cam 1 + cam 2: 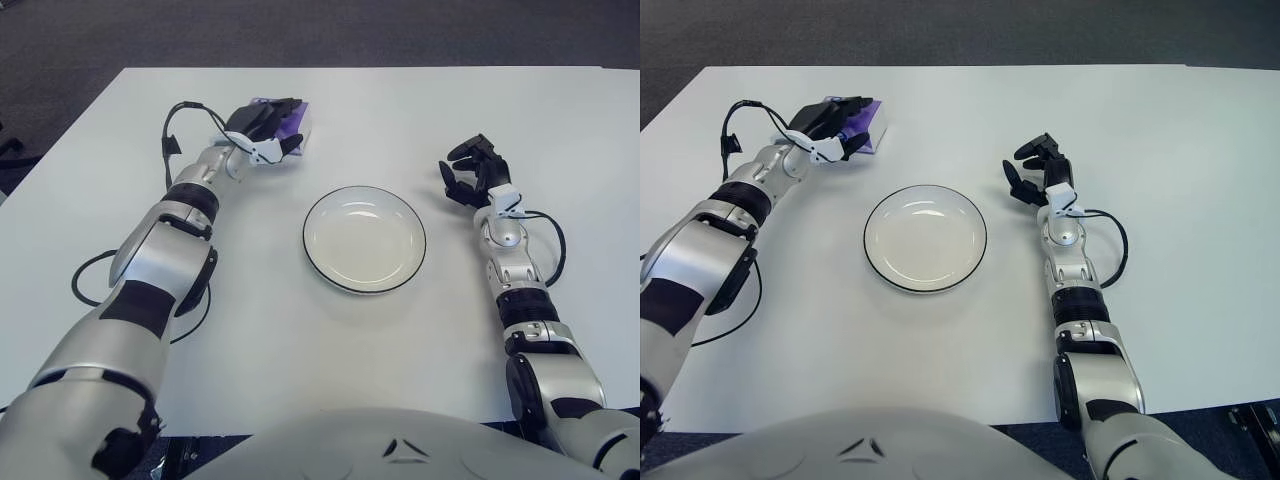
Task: Put the tissue paper into the plate.
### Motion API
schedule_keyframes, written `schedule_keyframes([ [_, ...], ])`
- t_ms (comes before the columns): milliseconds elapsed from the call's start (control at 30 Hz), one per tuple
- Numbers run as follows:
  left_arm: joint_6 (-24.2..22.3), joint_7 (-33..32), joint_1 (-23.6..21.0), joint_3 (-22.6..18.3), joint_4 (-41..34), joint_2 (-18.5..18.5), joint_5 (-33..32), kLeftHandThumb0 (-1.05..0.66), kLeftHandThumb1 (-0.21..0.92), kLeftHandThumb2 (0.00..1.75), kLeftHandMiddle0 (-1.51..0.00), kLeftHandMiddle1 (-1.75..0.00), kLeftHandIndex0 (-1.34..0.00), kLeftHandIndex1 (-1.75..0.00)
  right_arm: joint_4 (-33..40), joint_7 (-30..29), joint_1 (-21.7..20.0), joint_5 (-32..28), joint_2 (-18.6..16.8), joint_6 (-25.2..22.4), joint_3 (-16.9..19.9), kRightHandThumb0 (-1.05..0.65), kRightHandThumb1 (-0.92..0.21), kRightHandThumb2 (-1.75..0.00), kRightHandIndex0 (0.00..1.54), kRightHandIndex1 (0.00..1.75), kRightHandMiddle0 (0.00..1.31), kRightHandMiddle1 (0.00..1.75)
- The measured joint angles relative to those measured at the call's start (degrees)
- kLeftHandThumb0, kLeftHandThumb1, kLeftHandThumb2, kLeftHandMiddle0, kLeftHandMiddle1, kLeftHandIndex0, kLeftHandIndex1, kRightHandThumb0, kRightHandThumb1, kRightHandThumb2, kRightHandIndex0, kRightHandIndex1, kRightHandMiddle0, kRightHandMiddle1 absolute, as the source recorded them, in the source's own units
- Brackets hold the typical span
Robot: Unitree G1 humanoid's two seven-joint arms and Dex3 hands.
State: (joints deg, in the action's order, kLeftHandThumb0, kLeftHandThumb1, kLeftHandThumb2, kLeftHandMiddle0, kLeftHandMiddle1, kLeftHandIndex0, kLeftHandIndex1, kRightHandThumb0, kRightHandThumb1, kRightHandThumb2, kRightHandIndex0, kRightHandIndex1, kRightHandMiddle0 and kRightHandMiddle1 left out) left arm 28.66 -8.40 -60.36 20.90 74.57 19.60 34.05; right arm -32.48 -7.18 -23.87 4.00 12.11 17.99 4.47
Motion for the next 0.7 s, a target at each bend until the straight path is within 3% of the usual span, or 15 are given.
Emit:
schedule_keyframes([
  [367,2.7,8.1,0.0,-1.9,-0.2,1.0,-4.1,-0.89,0.92,1.16,-0.38,0.0,-0.29,-0.04,0.7,0.0,0.4,0.1,0.2,0.0,-0.1,-0.39,-0.71,-0.7,0.75,1.68,0.43,1.62],
  [700,9.8,15.6,1.7,-2.8,-2.7,3.2,-7.1,-0.89,0.92,1.16,-0.5,-0.02,-0.34,-0.05,1.3,0.1,0.6,0.1,0.2,0.0,-0.3,-0.39,-0.71,-0.7,0.74,1.67,0.43,1.62],
])
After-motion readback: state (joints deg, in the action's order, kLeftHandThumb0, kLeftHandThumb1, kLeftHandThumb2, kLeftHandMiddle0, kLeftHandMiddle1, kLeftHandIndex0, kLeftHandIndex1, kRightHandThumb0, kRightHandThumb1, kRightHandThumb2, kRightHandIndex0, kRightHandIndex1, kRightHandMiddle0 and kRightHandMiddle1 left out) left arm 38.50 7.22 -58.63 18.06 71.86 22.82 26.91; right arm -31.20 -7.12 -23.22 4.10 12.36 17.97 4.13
